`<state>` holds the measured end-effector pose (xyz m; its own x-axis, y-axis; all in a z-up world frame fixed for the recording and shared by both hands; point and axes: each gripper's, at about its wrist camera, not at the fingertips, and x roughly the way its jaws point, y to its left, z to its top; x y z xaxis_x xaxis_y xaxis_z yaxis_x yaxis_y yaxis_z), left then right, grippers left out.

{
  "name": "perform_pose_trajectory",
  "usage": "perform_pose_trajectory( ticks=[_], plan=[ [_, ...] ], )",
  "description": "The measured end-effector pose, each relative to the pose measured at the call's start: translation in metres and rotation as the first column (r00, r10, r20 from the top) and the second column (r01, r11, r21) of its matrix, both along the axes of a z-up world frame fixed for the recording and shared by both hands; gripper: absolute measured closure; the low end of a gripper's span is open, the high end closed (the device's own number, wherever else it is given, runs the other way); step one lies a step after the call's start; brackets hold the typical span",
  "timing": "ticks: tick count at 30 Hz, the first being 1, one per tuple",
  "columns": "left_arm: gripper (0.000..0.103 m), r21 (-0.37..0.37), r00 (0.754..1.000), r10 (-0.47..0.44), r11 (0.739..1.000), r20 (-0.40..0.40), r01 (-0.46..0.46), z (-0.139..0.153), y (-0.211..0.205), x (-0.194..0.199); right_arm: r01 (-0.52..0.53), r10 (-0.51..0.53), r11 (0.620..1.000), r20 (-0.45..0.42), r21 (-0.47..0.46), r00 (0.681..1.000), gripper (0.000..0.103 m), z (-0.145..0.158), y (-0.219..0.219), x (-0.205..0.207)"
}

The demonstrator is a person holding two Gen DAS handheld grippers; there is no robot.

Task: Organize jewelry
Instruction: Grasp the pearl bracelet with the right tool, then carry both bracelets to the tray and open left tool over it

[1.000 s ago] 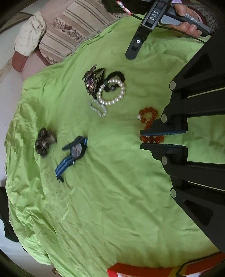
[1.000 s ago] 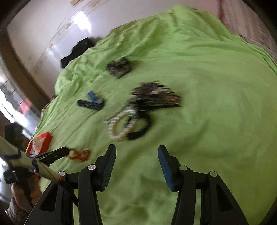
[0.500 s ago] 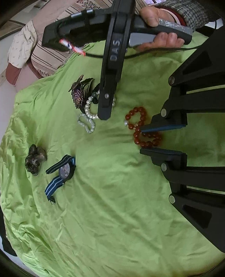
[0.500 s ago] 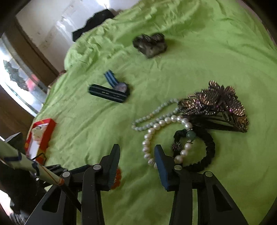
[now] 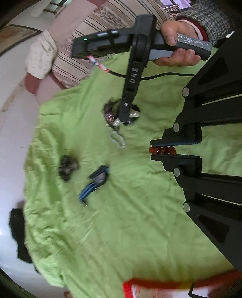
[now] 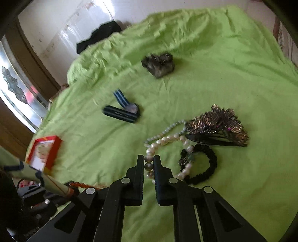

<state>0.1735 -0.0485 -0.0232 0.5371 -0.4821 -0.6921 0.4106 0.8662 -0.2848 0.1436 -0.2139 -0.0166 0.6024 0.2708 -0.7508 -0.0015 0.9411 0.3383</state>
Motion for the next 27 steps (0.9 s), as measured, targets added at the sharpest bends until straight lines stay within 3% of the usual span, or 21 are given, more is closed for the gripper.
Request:
perform_pose_trajectory(
  ticks=[5,12,17,27],
  plan=[
    [0.096,-0.030,0.995,0.058,0.998,0.078,-0.055,0.043,0.040,-0.029,-0.020,0.018,0.997,0.020,0.071,1.000,0.093,0.025,0.011,-0.021],
    [0.096,-0.036,0.975,0.186,0.983,0.119,-0.183,0.069,0.110,-0.047,-0.074,0.070,0.994,0.050,0.078,0.996,0.093,0.053,0.056,-0.043],
    [0.096,0.001,0.952,0.281,0.959,0.118,-0.283,0.069,0.158,-0.046,-0.132,0.129,0.990,0.056,0.058,0.990,0.093,0.068,0.102,-0.047],
    [0.096,0.018,0.874,0.486,0.874,0.018,-0.486,0.036,0.273,-0.007,-0.278,0.277,0.960,0.044,0.021,0.960,0.093,0.074,0.207,-0.035]
  ],
)
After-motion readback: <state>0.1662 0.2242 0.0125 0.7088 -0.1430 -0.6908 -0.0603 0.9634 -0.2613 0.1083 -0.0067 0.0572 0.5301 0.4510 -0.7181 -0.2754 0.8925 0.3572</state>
